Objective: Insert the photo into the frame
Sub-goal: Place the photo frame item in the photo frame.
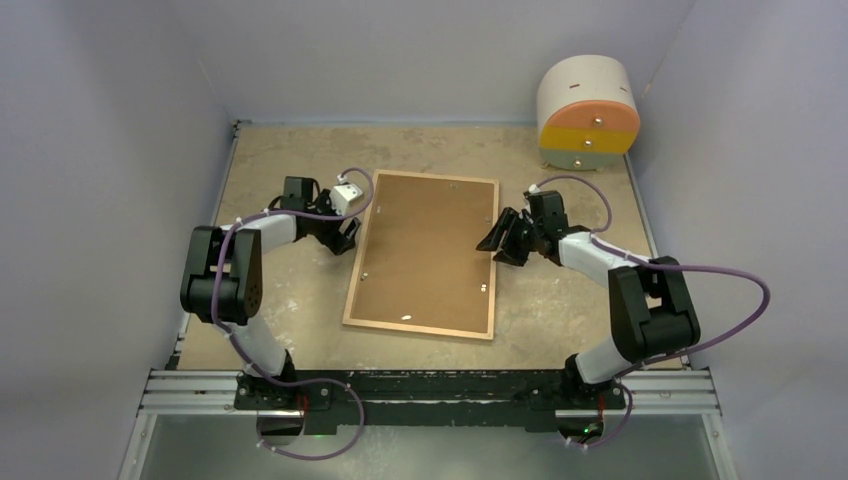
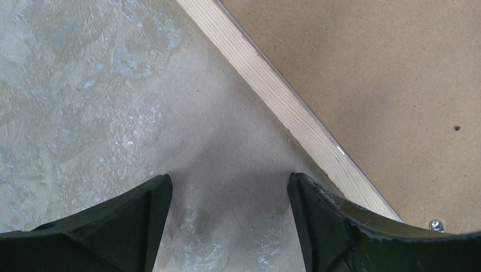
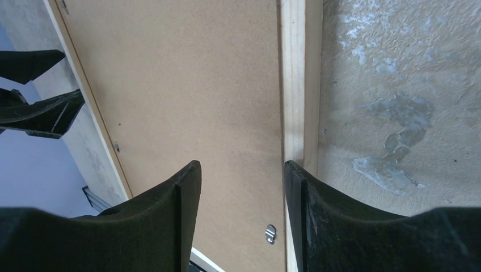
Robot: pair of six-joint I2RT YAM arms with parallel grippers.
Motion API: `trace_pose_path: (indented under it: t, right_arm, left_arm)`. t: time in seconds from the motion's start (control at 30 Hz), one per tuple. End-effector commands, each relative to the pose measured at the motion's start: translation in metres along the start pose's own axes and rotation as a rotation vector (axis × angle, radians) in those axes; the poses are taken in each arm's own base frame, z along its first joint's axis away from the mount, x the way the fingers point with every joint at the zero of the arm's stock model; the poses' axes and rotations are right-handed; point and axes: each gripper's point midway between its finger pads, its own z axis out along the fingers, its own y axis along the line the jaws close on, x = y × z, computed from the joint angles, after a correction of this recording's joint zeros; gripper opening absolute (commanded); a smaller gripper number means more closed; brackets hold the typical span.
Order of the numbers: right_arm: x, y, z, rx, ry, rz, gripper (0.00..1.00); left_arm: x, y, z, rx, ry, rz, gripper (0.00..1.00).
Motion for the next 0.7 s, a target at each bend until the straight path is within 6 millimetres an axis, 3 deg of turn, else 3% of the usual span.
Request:
trace_pose_path:
  t: [0.0, 0.33, 0.53, 0.67]
  right_arm:
    - [0.006, 0.004, 0.004, -0.036, 0.014, 0.007, 0.57]
    - [0.015, -0.007, 0.014, -0.008, 0.053, 0.029, 0.55]
    - [0.021, 0.000, 0.018, -0.013, 0.072, 0.014, 0.55]
    - [0.014, 0.004, 0.013, 0.003, 0.052, -0.010, 0.55]
  left_arm:
    - [0.018, -0.017, 0.004, 0.041, 0.055, -0.011, 0.78]
    - [0.016, -0.020, 0.004, 0.051, 0.050, 0.003, 0.76]
    - [0.014, -0.024, 0.006, 0.063, 0.046, 0.008, 0.76]
    - [0.013, -0.023, 0.004, 0.060, 0.045, 0.014, 0.75]
